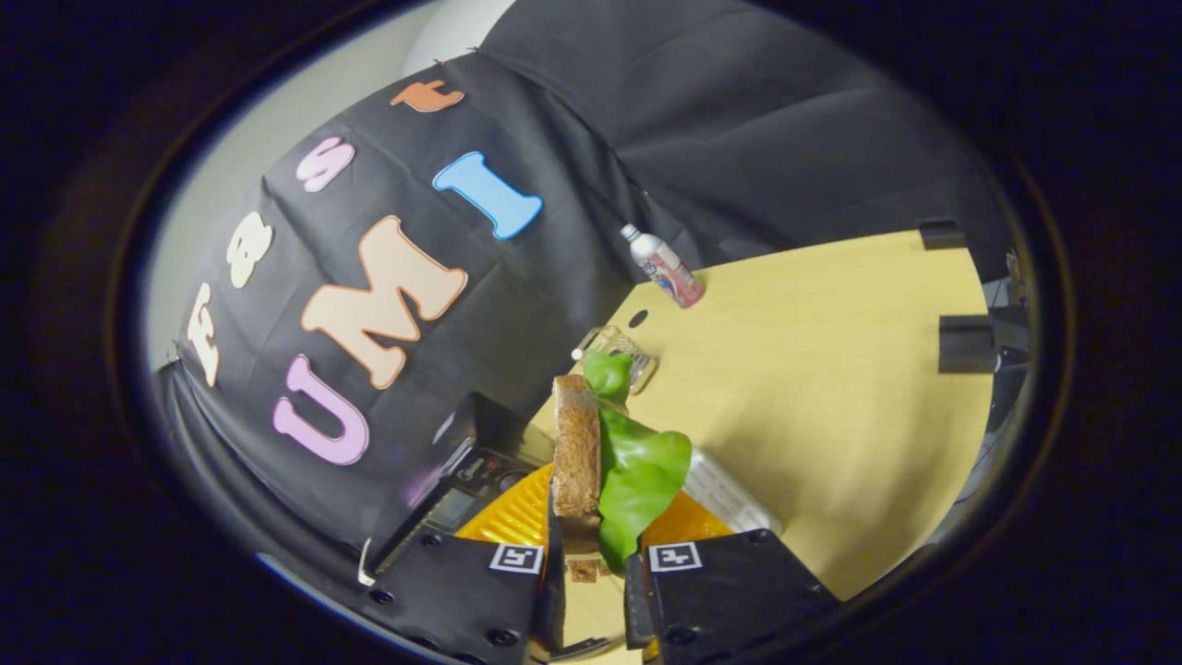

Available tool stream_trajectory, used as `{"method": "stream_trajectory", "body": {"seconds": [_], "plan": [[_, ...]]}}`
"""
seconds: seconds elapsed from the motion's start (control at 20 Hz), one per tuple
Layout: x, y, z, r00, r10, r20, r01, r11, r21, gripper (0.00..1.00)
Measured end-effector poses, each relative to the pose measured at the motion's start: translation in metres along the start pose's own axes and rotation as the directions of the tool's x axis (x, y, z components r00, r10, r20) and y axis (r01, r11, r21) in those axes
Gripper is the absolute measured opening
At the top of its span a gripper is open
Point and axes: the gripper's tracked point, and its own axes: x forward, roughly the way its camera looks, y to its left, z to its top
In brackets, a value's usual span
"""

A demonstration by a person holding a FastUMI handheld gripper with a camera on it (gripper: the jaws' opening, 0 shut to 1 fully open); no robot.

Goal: Open the toaster oven, put the food inside, and close the toaster oven door.

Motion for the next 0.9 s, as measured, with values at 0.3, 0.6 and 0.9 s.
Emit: {"method": "stream_trajectory", "body": {"seconds": [0.3, 0.6, 0.9], "plan": [[-0.024, 0.024, -0.065, 0.994, 0.038, -0.106, -0.040, 0.999, -0.011, 0.27], [-0.029, 0.059, -0.129, 0.974, 0.118, -0.195, -0.114, 0.993, 0.029, 0.27], [-0.002, 0.105, -0.170, 0.951, 0.203, -0.233, -0.180, 0.977, 0.116, 0.27]]}}
